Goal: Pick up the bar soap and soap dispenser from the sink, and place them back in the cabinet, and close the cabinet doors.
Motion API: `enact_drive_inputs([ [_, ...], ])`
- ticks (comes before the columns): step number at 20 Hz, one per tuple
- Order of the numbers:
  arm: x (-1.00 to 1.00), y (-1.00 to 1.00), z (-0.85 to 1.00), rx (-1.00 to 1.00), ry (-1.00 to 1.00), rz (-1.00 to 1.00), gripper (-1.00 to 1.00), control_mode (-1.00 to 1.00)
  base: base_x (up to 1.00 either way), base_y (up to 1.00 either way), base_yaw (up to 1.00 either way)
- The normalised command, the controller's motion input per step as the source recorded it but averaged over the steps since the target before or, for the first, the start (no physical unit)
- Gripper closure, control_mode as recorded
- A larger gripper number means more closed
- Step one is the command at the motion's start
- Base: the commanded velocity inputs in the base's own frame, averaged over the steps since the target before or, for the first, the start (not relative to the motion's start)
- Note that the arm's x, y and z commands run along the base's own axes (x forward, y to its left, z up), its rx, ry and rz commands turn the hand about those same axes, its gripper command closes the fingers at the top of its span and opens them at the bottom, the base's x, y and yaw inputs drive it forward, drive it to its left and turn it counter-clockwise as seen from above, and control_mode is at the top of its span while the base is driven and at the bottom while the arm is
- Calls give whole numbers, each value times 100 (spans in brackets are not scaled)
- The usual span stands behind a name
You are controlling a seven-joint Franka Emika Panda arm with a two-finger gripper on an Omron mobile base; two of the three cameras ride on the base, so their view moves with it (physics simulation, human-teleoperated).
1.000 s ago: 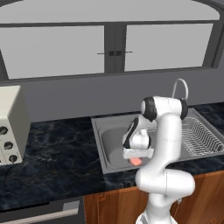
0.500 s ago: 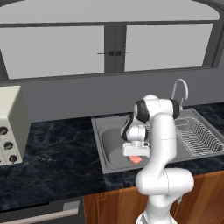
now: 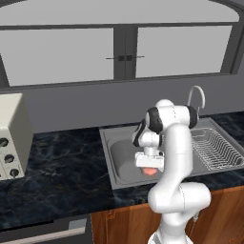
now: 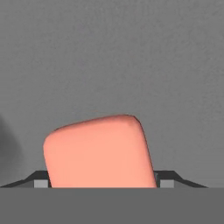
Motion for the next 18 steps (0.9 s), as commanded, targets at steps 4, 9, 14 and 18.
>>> enact_drive_inputs([
  [4, -27, 0, 52, 0, 6, 1, 100, -100, 0, 0, 0],
  [9, -28, 0, 57, 0, 0, 6, 100, -100, 0, 0, 0],
  [14, -29, 0, 58, 0, 0, 7, 100, -100, 0, 0, 0],
  [18, -25, 1, 61, 0, 0, 8, 100, -100, 0, 0, 0],
])
